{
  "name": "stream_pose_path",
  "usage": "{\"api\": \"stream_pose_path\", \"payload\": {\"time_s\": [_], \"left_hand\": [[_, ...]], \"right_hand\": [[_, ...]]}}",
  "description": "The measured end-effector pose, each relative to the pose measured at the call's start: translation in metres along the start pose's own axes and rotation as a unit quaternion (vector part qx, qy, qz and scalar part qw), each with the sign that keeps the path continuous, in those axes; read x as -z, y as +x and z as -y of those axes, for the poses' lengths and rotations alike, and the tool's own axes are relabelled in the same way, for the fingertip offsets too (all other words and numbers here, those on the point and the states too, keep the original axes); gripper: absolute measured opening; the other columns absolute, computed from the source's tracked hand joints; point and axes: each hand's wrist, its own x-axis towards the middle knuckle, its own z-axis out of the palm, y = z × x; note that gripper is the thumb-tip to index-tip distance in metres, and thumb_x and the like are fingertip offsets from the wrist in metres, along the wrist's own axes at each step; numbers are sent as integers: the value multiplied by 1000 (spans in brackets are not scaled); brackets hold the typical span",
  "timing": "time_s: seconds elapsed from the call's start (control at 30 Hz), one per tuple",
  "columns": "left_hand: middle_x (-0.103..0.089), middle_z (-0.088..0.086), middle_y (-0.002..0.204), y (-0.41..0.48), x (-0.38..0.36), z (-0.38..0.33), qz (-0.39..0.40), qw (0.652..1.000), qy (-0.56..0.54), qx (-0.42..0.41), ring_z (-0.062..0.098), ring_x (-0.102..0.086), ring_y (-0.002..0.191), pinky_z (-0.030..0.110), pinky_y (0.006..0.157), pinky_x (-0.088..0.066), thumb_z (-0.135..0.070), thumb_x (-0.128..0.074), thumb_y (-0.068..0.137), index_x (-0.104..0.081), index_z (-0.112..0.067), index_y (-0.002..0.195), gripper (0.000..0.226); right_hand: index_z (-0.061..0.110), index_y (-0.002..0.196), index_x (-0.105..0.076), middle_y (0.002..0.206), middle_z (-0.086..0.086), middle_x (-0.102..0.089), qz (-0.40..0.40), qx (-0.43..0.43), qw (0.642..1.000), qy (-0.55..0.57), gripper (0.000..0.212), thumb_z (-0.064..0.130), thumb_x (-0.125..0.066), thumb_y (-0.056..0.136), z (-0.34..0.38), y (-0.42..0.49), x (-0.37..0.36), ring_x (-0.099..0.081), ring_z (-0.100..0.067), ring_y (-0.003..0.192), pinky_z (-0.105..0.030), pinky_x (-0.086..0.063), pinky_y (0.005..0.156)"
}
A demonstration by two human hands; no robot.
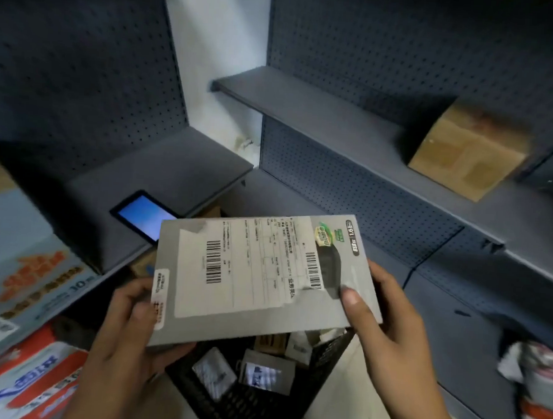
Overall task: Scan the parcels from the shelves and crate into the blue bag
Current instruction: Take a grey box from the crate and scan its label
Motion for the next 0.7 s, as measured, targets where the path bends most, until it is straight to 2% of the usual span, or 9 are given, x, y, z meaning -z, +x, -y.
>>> {"api": "stream_pose_path", "payload": {"time_s": [0.1, 0.2, 0.27, 0.33, 0.37, 0.5, 0.6, 0.63, 0.7], "left_hand": [[-76, 0, 110, -52, -9, -81, -3, 1000, 23, -9, 35, -70, 105, 59, 79, -58, -23, -49, 105, -72, -42, 100, 30], [-72, -5, 117, -131, -15, -164, 41, 993, 49, -103, 26, -69, 111, 50, 87, -60, -24, -56, 101, -71, -42, 111, 26], [-67, -6, 128, -183, -17, -213, 86, 983, 73, -144, 15, -69, 113, 44, 94, -58, -27, -68, 89, -67, -39, 126, 38], [-63, -7, 135, -216, -14, -254, 109, 974, 111, -163, 12, -68, 115, 46, 101, -53, -34, -83, 81, -61, -43, 133, 57], [-62, -11, 136, -229, -12, -271, 115, 969, 134, -170, 10, -68, 115, 45, 103, -50, -37, -80, 82, -57, -47, 136, 59], [-65, -32, 121, -270, -2, -322, 116, 958, 172, -200, -11, -66, 102, 28, 92, -51, -12, -67, 95, -49, -49, 138, 60], [-64, -39, 114, -286, 18, -344, 105, 951, 192, -218, -13, -64, 103, 10, 74, -52, -10, -66, 95, -48, -55, 127, 58], [-64, -38, 115, -290, 27, -348, 99, 948, 201, -224, -13, -62, 107, 7, 73, -51, -12, -66, 95, -48, -56, 126, 57], [-64, -31, 123, -297, 43, -354, 88, 943, 208, -246, -9, -59, 116, 9, 82, -48, -14, -66, 95, -48, -53, 134, 58]], "right_hand": [[48, 127, -58, 121, 19, -61, -26, 7, 1000, -3, 38, 48, -64, 90, 84, -8, 24, -59, 5, 112, -24, -46, 87], [49, 127, -59, 117, 22, -59, -31, 8, 999, -1, 40, 54, -63, 88, 170, -16, 48, -57, 6, 111, -20, -46, 84], [46, 126, -60, 116, 20, -60, -29, 13, 999, -2, 39, 52, -64, 88, 224, -20, 61, -57, 6, 110, -14, -47, 82], [44, 126, -59, 118, 20, -63, -29, 5, 1000, 3, 39, 47, -63, 88, 271, -25, 69, -59, 4, 111, -18, -49, 84], [43, 126, -59, 120, 20, -64, -27, 0, 1000, 9, 38, 44, -63, 88, 291, -29, 72, -60, 2, 111, -22, -50, 85], [35, 120, -59, 115, 18, -68, -29, 1, 999, 33, 32, 37, -66, 89, 355, -42, 72, -65, -1, 105, -22, -55, 79], [32, 118, -61, 114, 17, -69, -33, 23, 998, 41, 29, 32, -68, 89, 385, -55, 63, -65, -1, 106, -25, -54, 83], [33, 118, -60, 115, 17, -69, -33, 30, 998, 40, 29, 31, -68, 90, 392, -59, 60, -64, -1, 107, -27, -53, 86], [34, 119, -60, 116, 19, -68, -33, 43, 998, 40, 30, 32, -68, 90, 401, -68, 51, -64, -1, 109, -29, -51, 88]]}}
